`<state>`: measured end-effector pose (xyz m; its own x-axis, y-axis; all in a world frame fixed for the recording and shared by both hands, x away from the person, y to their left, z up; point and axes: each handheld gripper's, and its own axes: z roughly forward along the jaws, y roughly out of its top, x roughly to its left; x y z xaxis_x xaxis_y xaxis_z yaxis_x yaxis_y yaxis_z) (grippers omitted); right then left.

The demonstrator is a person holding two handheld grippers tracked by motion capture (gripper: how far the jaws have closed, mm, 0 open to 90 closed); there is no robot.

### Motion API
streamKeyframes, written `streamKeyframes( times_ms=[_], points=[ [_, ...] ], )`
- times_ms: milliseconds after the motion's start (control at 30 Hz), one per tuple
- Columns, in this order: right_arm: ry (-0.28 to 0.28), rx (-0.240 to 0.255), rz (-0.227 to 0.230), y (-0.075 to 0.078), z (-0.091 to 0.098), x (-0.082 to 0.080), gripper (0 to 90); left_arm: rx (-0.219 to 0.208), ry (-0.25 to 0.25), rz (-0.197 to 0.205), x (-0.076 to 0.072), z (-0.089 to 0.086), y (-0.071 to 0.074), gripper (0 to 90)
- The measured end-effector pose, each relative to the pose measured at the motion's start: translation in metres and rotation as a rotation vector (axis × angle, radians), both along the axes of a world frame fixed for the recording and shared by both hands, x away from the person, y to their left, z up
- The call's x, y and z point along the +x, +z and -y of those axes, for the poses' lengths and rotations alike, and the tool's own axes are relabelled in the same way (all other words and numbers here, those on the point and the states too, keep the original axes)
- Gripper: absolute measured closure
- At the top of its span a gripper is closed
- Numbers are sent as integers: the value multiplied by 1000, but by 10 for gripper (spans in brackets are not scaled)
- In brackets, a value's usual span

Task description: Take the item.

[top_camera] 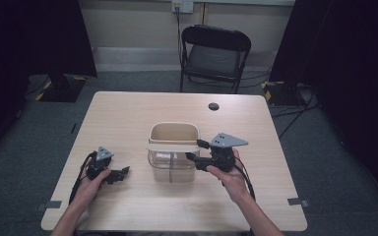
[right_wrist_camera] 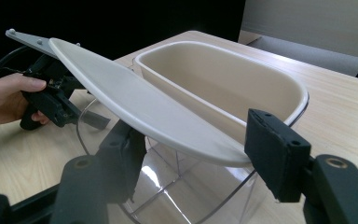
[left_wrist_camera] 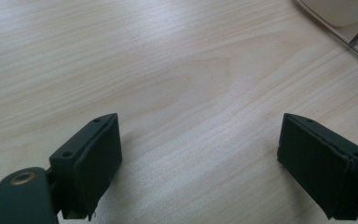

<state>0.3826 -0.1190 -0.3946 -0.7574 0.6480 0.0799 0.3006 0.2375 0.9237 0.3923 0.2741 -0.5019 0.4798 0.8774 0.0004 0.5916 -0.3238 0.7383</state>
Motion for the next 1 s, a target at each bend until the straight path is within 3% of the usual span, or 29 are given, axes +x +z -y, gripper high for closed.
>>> streamKeyframes(
  times_ms=[1000],
  points=[
    [0, 1, 1, 0, 0, 0, 386, 0, 0, 0, 0, 0, 0, 130]
  ],
)
